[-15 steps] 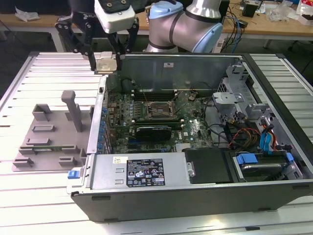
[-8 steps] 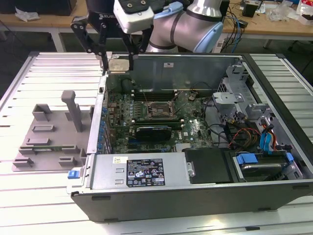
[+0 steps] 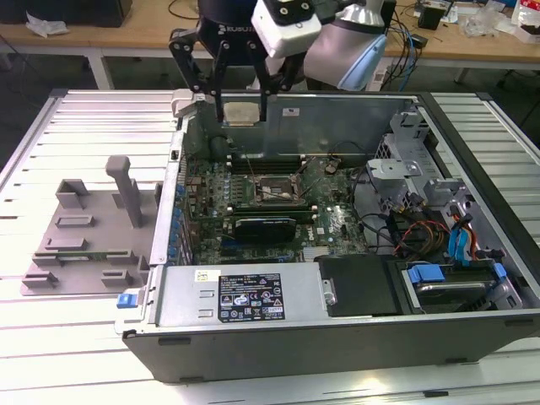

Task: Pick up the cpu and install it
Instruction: 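Pick up the cpu and move it towards the insertion slot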

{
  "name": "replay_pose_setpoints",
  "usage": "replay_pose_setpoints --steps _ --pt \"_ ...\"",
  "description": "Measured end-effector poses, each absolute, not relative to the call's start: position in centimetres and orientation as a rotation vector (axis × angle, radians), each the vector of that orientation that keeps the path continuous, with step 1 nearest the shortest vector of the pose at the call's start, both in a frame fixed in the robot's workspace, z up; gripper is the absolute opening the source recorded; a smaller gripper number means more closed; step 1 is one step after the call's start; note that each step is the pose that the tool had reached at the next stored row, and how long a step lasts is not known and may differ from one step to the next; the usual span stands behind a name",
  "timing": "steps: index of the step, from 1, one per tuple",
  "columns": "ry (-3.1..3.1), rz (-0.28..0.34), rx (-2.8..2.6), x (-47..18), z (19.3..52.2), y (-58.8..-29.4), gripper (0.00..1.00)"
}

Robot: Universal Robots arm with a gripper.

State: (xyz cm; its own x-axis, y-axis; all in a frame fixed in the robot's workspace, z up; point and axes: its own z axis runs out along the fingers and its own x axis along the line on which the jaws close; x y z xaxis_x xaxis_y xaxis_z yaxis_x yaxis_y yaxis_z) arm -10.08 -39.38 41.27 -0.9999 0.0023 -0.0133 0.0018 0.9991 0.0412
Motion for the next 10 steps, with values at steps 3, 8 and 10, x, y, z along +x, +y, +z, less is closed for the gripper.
replay_pose_setpoints --steps 3,8,10 --pt "3.128 0.064 0.003 -9.13 41.27 -39.37 0.55" --pt "3.128 0.065 0.003 -8.88 41.19 -39.37 0.55" --pt "3.128 0.064 0.003 -8.86 40.63 -39.36 0.55"
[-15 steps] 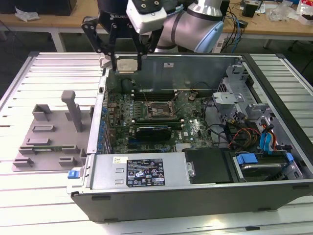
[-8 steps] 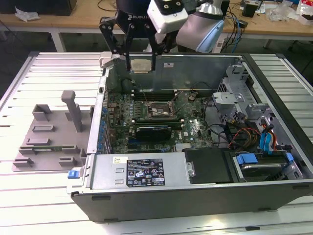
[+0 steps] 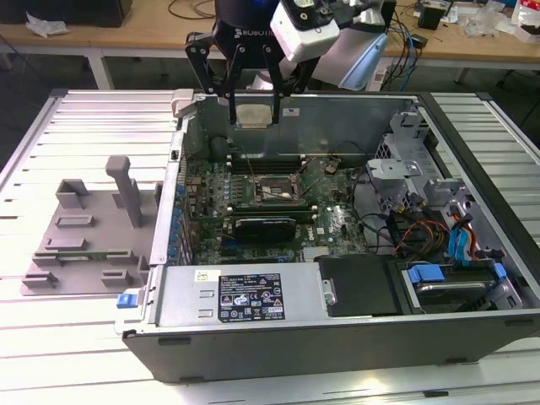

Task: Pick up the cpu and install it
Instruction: 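Pick up the cpu and move it towards the insertion slot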

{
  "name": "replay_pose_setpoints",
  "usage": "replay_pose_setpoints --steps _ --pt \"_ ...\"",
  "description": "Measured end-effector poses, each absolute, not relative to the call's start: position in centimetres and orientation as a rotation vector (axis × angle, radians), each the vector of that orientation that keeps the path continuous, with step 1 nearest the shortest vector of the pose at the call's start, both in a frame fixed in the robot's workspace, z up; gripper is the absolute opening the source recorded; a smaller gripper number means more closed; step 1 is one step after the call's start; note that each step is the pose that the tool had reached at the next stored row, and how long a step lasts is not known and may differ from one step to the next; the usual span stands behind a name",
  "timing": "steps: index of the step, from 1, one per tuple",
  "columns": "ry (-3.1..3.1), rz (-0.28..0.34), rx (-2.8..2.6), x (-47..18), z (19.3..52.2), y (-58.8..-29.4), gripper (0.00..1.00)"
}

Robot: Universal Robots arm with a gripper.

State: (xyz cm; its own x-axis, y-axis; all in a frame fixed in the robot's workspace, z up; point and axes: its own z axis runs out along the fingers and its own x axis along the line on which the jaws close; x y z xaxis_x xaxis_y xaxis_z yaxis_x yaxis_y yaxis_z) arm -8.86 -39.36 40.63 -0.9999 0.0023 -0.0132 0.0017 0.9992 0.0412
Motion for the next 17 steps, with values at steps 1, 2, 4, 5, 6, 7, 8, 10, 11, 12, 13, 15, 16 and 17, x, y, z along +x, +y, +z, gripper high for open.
replay_pose_setpoints --steps 1,2,4,5,6,7,8,10,11,12,13,15,16,17 --pt "3.128 0.065 0.003 -8.9 40.3 -39.3 0.55" --pt "3.128 0.064 0.003 -8.9 40.1 -39.2 0.55" --pt "3.128 0.064 0.003 -8.9 39.6 -39.1 0.55" --pt "3.128 0.064 0.003 -8.9 39.3 -39.0 0.55" --pt "3.128 0.064 0.003 -8.9 39.1 -38.9 0.55" --pt "3.128 0.064 0.003 -8.9 38.9 -38.8 0.55" --pt "3.128 0.064 0.003 -8.9 38.6 -38.7 0.55" --pt "3.128 0.058 0.003 -8.8 38.1 -38.6 0.55" --pt "3.128 0.057 0.003 -8.6 38.0 -38.5 0.55" --pt "3.128 0.056 0.003 -8.5 38.0 -38.5 0.55" --pt "3.128 0.055 0.003 -8.3 37.9 -38.5 0.55" --pt "3.128 0.053 0.003 -8.0 37.8 -38.5 0.55" --pt "3.128 0.052 0.003 -7.8 37.7 -38.4 0.55" --pt "3.128 0.051 0.003 -7.7 37.7 -38.4 0.55"
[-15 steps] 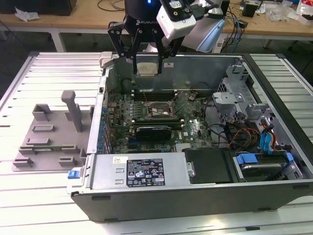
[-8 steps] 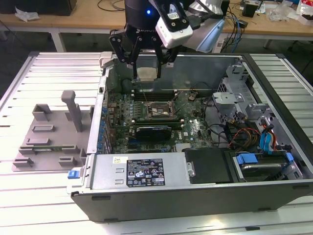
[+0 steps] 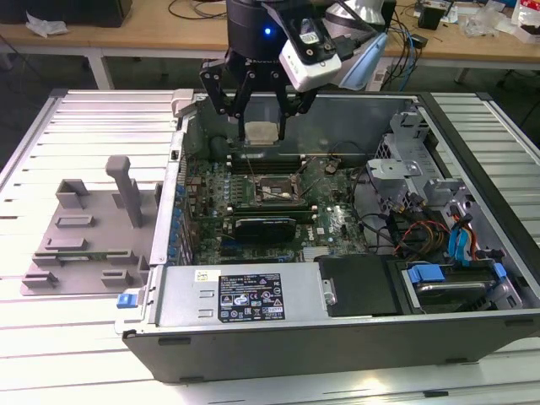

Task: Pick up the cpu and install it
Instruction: 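Pick up the cpu and move it towards the insertion slot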

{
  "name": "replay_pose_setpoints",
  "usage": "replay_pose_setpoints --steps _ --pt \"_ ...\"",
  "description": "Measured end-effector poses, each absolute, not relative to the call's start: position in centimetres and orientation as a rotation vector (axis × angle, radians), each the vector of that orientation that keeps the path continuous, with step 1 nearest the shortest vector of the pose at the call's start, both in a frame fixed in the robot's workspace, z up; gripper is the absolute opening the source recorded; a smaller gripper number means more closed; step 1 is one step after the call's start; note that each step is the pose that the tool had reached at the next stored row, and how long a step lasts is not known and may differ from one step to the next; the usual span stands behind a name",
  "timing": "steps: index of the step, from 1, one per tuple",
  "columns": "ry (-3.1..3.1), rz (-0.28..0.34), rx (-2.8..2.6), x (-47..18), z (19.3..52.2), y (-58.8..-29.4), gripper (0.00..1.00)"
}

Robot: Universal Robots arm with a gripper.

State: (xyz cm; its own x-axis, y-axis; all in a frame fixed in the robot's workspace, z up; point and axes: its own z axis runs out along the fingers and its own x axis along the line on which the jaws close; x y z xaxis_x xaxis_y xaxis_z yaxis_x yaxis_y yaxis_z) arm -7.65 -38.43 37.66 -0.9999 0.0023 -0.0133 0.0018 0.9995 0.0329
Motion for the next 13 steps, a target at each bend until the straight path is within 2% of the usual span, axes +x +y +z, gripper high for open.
replay_pose_setpoints --steps 13 --pt "3.129 0.022 0.003 -4.2 35.8 -37.5 0.55"
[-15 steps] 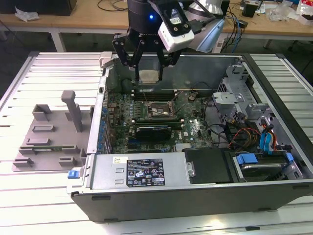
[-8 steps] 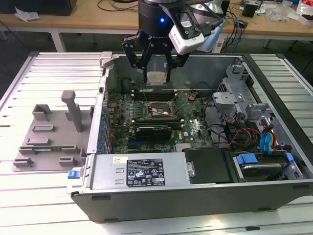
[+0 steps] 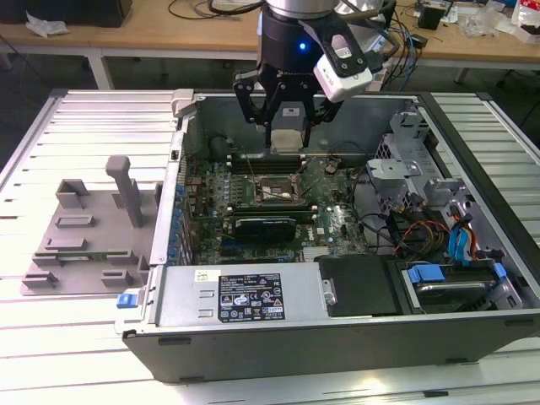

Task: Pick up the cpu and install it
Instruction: 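Pick up the cpu and move it towards the insertion slot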

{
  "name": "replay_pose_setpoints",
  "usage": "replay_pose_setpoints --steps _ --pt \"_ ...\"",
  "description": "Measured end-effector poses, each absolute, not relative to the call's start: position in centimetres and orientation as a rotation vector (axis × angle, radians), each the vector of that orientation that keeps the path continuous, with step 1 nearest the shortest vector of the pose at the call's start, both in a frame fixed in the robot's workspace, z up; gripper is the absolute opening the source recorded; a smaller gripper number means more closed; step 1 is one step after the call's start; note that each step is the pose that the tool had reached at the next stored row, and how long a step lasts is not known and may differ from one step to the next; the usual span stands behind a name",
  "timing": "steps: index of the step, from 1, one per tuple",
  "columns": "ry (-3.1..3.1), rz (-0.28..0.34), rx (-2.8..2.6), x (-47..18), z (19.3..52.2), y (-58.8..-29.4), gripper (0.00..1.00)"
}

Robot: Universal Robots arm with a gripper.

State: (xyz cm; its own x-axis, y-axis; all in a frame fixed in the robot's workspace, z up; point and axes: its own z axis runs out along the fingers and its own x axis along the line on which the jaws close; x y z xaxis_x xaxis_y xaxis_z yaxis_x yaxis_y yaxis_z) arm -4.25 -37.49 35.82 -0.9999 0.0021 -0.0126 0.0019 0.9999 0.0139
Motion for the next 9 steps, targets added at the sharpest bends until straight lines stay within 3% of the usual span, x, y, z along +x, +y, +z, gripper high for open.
replay_pose_setpoints --steps 9 --pt "3.129 0.022 0.003 -4.2 34.0 -36.4 0.55"
